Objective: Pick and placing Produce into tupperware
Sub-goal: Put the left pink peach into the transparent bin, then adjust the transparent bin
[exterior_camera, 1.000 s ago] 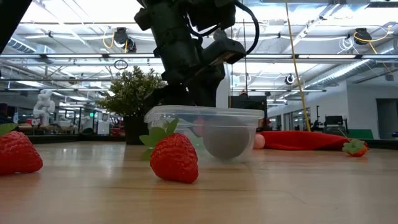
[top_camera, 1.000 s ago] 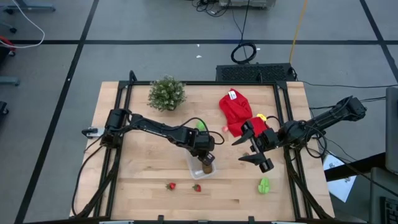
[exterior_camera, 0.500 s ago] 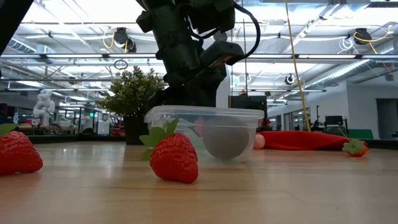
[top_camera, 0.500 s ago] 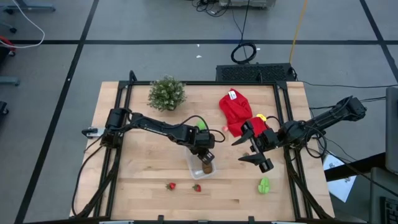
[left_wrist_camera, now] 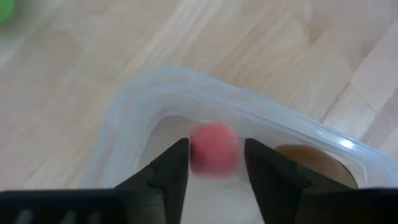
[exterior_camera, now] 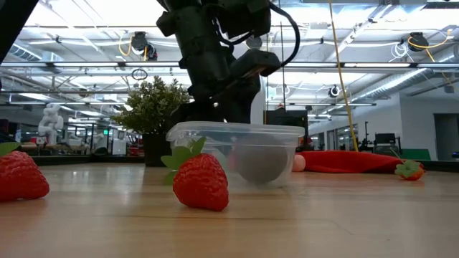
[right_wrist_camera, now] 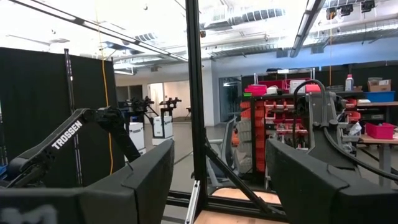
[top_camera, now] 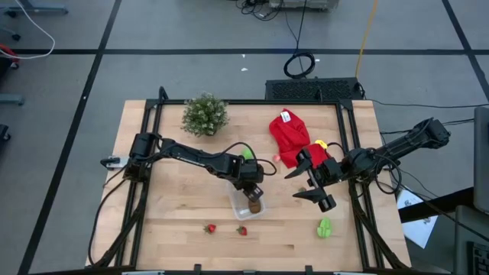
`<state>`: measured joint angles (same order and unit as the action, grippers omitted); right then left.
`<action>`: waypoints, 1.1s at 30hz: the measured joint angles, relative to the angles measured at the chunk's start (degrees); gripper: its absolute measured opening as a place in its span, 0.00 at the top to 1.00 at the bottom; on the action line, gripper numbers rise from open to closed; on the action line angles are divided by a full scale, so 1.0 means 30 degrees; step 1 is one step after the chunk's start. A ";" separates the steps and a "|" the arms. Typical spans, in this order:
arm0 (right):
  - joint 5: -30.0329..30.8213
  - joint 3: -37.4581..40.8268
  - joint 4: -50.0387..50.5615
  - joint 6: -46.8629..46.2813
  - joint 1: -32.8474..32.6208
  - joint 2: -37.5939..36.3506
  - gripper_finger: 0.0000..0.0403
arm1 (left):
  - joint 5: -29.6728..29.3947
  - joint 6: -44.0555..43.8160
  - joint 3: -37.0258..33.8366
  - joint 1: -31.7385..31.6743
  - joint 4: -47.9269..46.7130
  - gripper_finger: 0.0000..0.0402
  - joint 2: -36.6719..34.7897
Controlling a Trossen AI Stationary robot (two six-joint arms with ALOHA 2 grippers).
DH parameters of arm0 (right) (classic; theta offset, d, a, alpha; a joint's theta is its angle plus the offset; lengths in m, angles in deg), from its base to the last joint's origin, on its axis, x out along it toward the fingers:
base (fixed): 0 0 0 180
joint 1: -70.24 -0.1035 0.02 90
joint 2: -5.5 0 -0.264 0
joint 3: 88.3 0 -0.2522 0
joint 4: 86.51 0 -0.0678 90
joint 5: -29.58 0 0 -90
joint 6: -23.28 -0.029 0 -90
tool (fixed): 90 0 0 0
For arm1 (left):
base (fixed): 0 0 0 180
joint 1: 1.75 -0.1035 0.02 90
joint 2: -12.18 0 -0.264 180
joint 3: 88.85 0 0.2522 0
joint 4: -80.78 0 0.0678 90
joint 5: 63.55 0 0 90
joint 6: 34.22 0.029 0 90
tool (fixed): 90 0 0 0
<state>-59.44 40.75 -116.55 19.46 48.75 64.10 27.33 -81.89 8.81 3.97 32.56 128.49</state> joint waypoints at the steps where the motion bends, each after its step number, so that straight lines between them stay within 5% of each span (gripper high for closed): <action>1: -0.0004 0.0000 0.0034 0.0000 0.0000 -0.0001 0.40 | -0.0128 -0.0010 0.0000 -0.0004 -0.0005 0.56 0.0000; 10: -0.0011 0.0000 0.0173 0.0000 0.0000 0.0002 0.40 | -0.0465 -0.0221 0.0000 -0.0007 -0.0005 0.40 -0.0007; 22: -0.0011 -0.0007 0.0244 0.0000 0.0000 0.0002 0.40 | -0.0061 -0.1162 -0.0022 0.0707 0.0413 0.38 -0.2678; 33: -0.0357 -0.0007 0.1140 -0.1013 0.0000 -0.0004 0.40 | -0.4137 -0.3556 0.0012 0.3939 -0.3769 0.38 -0.5221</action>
<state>-60.51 40.73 -113.13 16.43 48.75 64.09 14.92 -92.55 8.85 15.79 21.25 112.83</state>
